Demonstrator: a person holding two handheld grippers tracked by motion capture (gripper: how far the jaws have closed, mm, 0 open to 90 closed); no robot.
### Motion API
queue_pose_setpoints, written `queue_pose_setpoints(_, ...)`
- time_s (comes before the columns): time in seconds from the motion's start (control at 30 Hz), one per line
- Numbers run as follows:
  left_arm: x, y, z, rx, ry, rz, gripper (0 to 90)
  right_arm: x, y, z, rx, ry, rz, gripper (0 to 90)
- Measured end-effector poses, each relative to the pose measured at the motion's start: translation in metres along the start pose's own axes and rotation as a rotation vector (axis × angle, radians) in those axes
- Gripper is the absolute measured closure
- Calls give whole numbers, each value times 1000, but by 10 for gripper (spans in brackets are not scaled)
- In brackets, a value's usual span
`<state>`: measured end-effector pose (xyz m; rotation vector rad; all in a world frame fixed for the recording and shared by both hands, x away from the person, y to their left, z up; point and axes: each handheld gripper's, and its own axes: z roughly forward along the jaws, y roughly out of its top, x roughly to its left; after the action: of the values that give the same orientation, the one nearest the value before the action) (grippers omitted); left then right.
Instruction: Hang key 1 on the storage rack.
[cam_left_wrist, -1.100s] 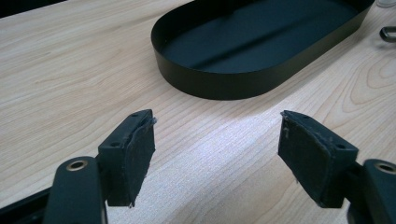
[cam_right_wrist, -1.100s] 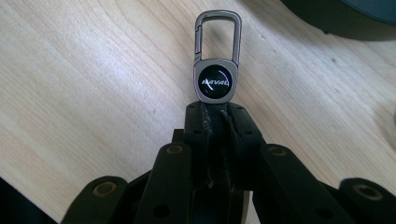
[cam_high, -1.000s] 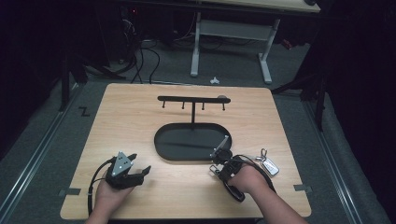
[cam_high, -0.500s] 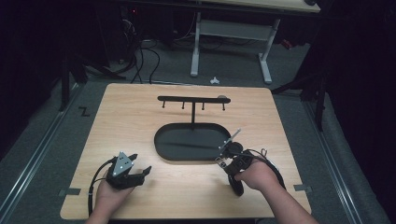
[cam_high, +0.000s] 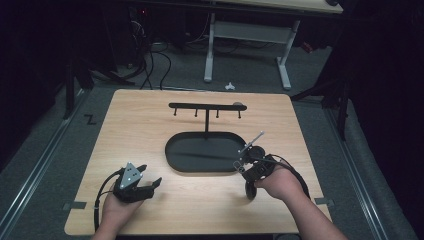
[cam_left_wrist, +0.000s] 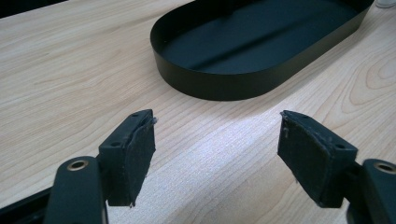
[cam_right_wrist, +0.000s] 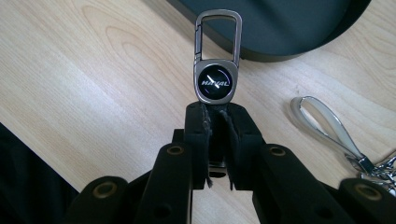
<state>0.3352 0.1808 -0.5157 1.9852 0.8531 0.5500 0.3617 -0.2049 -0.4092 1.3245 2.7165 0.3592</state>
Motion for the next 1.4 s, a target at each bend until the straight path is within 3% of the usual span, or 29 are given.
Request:
queue_pose_setpoints(0.3,1,0,-1,-4,6,-4,279,2,1,-8,-13,-13,-25,808)
queue_pose_setpoints(0.57,2,0,0,-5,1,2,279,-1,4,-10,-34,0,1,807)
queue_pose_setpoints(1.07,2,1,2,-4,-2,6,279,-4,28,-32,-60,-24,-8,808)
queue_pose_setpoints(1.3,1,0,1,-4,-4,5,279,-4,38,-37,-68,-28,13,808)
queue_pose_setpoints(1.4,2,-1,0,-2,-2,1,279,-6,43,-39,-74,-37,-8,808)
